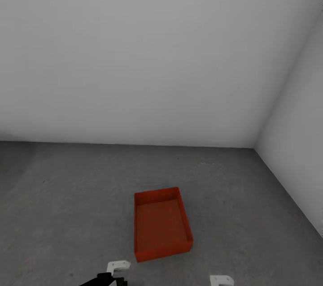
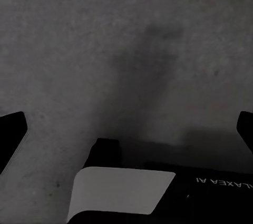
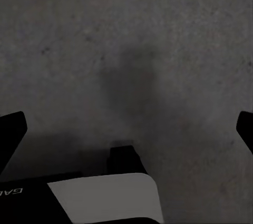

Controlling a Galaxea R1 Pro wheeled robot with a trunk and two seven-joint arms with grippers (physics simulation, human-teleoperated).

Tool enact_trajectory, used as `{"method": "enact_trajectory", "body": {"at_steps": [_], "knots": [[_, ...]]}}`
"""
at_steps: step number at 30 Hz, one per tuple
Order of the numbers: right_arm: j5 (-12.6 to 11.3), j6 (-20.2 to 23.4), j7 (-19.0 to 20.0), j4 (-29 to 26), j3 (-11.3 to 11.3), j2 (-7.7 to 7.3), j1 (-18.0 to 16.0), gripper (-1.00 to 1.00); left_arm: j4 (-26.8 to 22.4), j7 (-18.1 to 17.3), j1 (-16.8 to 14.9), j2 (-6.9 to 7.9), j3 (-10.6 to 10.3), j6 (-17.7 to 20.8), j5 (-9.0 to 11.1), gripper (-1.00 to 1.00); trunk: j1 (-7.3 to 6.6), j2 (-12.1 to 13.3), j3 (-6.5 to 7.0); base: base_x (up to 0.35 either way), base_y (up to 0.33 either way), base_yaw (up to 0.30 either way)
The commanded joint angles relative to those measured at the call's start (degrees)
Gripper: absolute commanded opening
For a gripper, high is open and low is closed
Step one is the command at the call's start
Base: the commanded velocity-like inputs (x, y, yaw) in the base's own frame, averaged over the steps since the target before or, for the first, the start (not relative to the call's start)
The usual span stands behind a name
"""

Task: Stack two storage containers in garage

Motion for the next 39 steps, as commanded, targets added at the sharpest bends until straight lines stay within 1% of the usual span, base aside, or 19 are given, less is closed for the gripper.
{"method": "enact_trajectory", "body": {"at_steps": [1, 2, 7, 12, 18, 24, 32, 39], "knots": [[-0.4, -0.2, -0.1, 0.1, 0.5, 0.05, 0.0, 1.00, 0.0, 0.2, 0.0, 0.28, -0.2, 0.1, 0.6, 1.00, 0.00, 0.0, 0.04, 0.000, 0.000, -0.065], [-0.4, -0.2, -0.1, 0.1, 0.5, 0.06, 0.1, 1.00, 0.0, 0.1, 0.0, 0.40, -0.2, 0.0, 0.6, 1.00, 0.00, 0.0, 0.13, 0.000, 0.000, -0.065], [-0.4, -0.5, -0.1, 0.2, 0.5, 0.02, 2.0, 1.00, 0.0, 0.2, 0.3, 1.84, -0.2, -4.6, 0.7, 1.00, 0.00, 0.0, 0.57, 0.000, 0.000, -0.065], [-0.4, -1.2, 0.0, 0.2, 0.5, -0.04, 2.3, 1.00, 0.0, 0.2, 1.9, 2.18, -0.2, -6.2, 0.7, 1.00, 0.00, 0.0, 1.00, 0.000, 0.000, -0.065], [-0.4, -1.5, 0.0, 0.2, 0.5, -0.20, 2.3, 1.00, 0.0, 0.3, 2.2, 2.23, -0.2, -6.3, 0.6, 1.00, 0.00, 0.0, 1.39, 0.000, 0.000, -0.044], [-0.4, -1.5, 0.0, 0.2, 0.5, -0.18, 2.3, 1.00, 0.0, 0.5, 2.2, 2.90, -0.2, -6.3, 0.5, 1.00, 0.00, 0.0, 1.44, 0.000, 0.000, -0.005], [-0.4, -1.5, -0.1, 0.2, 0.5, 0.00, 2.3, 1.00, 0.0, 0.3, 2.2, 2.97, -0.2, -6.4, 0.5, 1.00, 0.00, 0.0, 1.45, 0.000, 0.000, 0.000], [-0.4, -1.5, -0.1, 0.2, 0.5, 0.02, 2.3, 1.00, 0.0, 0.3, 2.2, 2.96, -0.2, -6.4, 0.5, 1.00, 0.00, 0.0, 1.74, 0.000, 0.000, 0.039]]}}
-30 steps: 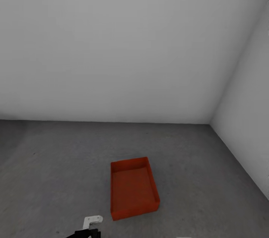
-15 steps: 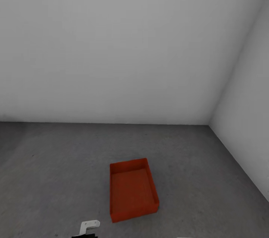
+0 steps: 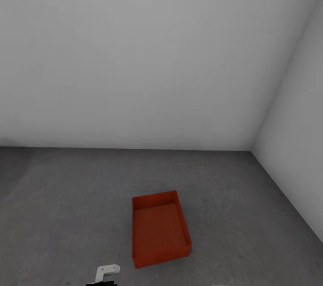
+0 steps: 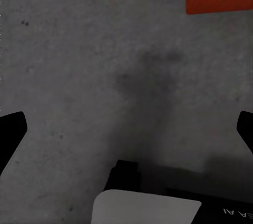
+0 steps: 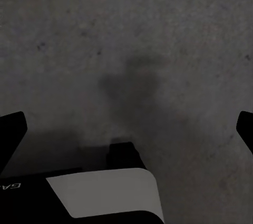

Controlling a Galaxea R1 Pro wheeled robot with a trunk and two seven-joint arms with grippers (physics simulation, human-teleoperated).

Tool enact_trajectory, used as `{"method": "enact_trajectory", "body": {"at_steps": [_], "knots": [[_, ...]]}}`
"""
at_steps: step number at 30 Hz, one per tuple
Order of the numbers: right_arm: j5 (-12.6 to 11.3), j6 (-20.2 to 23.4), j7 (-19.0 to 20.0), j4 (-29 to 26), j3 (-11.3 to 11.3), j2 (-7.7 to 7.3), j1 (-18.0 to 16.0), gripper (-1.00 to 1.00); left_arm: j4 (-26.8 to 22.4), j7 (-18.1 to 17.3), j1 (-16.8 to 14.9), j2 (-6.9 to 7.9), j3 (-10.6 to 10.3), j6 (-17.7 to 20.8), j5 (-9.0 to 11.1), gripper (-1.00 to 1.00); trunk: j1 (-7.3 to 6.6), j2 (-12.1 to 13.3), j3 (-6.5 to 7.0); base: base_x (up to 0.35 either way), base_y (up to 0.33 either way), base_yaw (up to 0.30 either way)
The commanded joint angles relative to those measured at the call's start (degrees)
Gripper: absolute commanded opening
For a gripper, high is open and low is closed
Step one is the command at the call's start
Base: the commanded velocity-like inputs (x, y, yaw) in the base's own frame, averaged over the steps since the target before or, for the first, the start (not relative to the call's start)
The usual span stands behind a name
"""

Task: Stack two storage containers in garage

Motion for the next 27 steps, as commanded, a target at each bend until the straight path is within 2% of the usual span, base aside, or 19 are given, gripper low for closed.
{"method": "enact_trajectory", "body": {"at_steps": [1, 27], "knots": [[-0.5, -0.2, -0.1, 0.1, 0.5, 0.02, 0.0, 1.00, 0.0, 0.2, 0.0, -0.02, -0.2, 0.2, 0.6, 1.00, 0.00, 0.0, -0.01, 0.000, 0.000, 0.020], [-0.5, -0.2, -0.1, 0.1, 0.4, -0.26, 0.0, 1.00, 0.0, 0.2, 0.0, -0.05, -0.2, 0.2, 0.6, 1.00, 0.00, 0.0, 0.07, 0.000, 0.000, 0.001]]}}
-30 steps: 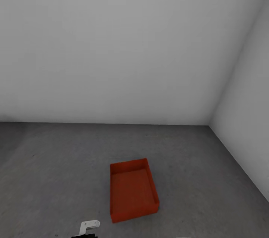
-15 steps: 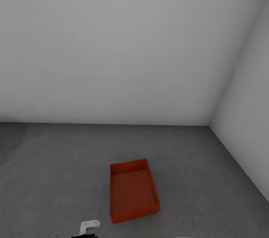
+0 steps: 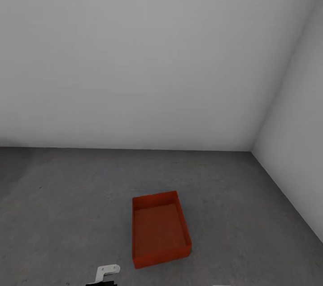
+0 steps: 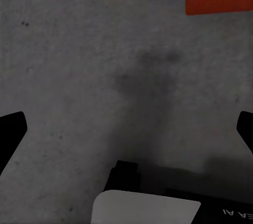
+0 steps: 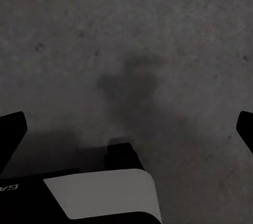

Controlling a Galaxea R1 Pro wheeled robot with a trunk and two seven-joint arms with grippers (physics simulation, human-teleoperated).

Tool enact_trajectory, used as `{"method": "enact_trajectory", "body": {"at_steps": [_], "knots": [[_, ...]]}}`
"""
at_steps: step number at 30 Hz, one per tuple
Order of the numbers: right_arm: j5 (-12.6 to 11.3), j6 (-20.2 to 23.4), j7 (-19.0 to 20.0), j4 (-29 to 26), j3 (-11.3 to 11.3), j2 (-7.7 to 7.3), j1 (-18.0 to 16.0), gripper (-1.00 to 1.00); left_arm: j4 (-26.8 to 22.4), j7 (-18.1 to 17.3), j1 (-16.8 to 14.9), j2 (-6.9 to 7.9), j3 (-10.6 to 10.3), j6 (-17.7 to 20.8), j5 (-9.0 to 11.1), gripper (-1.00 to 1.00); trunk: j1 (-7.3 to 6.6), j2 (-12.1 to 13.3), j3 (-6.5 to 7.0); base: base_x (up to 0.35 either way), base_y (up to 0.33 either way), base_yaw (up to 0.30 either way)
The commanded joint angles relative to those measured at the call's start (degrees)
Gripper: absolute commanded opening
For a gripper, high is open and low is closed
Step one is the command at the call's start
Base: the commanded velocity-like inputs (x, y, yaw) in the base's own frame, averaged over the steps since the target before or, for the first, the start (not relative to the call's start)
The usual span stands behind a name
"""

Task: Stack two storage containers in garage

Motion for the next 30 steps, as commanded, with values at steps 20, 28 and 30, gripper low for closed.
{"method": "enact_trajectory", "body": {"at_steps": [20, 28, 30], "knots": [[-0.5, -0.2, -0.1, 0.1, 0.5, 0.26, 0.0, 1.00, 0.0, 0.2, 0.0, 0.02, -0.2, 0.2, 0.6, 1.00, 0.00, 0.0, 0.10, 0.000, 0.000, 0.000], [-0.5, -0.2, -0.1, 0.1, 0.5, 0.40, 0.0, 1.00, 0.0, 0.2, 0.0, -0.02, -0.2, 0.2, 0.6, 1.00, 0.00, 0.0, 0.75, 0.000, 0.000, 0.000], [-0.5, -0.2, -0.1, 0.1, 0.5, 0.40, 0.0, 1.00, 0.0, 0.2, 0.0, 0.01, -0.2, 0.2, 0.6, 1.00, 0.00, 0.0, 0.93, 0.000, 0.000, 0.000]]}}
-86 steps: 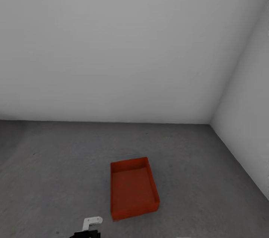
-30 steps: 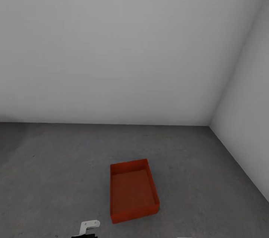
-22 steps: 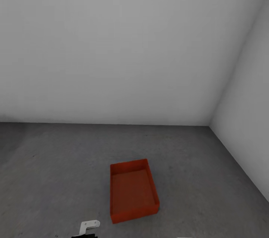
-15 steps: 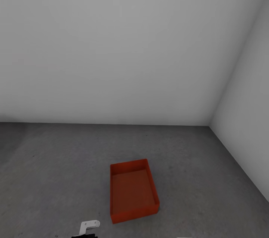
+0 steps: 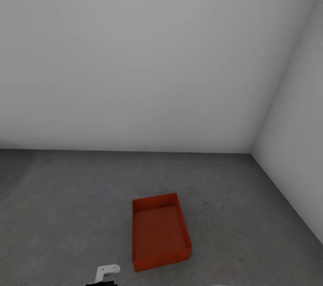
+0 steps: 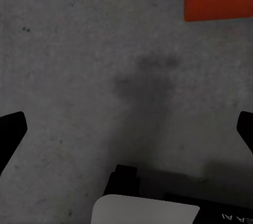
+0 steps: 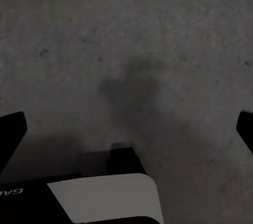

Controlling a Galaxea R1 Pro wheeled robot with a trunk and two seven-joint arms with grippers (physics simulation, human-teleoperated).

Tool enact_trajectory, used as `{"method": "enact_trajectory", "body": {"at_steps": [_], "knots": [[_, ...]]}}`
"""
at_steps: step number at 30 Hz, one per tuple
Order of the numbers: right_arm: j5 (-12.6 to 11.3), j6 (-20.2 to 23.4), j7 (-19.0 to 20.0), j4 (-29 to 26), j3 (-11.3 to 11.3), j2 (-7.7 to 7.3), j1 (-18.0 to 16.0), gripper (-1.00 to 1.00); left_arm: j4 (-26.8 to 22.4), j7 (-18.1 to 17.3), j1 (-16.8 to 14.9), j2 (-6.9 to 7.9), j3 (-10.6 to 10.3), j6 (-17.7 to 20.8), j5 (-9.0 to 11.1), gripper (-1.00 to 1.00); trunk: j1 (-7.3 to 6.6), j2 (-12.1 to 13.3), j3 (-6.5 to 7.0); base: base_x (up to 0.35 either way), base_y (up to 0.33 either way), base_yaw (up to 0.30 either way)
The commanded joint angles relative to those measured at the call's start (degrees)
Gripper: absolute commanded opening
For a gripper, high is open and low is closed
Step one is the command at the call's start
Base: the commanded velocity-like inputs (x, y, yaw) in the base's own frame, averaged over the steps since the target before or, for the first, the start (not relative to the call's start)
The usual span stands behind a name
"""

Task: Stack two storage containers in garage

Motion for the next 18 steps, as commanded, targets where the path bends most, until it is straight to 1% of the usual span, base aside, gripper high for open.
{"method": "enact_trajectory", "body": {"at_steps": [1, 18], "knots": [[-0.5, -0.2, -0.1, 0.1, 0.5, 0.05, -0.1, 1.00, 0.0, 0.2, 0.0, -0.02, -0.2, 0.2, 0.6, 1.00, 0.00, 0.0, 0.04, 0.000, 0.000, 0.000], [-0.5, -0.2, -0.1, 0.1, 0.5, -0.03, -0.1, 1.00, 0.0, 0.2, 0.0, 0.00, -0.2, 0.2, 0.6, 1.00, 0.00, 0.0, 1.54, 0.000, 0.000, 0.000]]}}
